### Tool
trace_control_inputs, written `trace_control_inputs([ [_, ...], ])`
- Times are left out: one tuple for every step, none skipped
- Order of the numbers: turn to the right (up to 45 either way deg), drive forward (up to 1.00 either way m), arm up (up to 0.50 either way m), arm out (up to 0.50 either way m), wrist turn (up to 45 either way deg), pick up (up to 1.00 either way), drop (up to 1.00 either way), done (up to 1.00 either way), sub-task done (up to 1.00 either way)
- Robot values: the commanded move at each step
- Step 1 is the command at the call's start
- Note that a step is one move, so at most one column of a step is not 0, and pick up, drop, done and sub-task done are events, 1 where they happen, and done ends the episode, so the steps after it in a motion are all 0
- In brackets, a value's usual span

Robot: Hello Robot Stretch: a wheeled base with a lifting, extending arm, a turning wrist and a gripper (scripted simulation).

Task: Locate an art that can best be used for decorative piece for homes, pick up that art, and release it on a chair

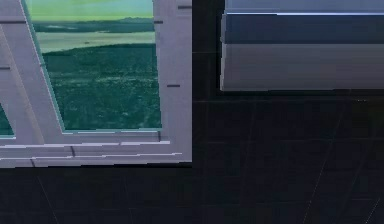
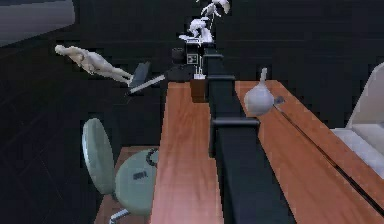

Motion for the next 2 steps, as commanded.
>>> trace_control_inputs([
  [0.0, 0.0, -0.5, 0.0, 0.0, 0.0, 0.0, 0.0, 0.0],
  [0.0, 0.0, 0.0, 0.0, 0.0, 0.0, 1.0, 0.0, 0.0],
])
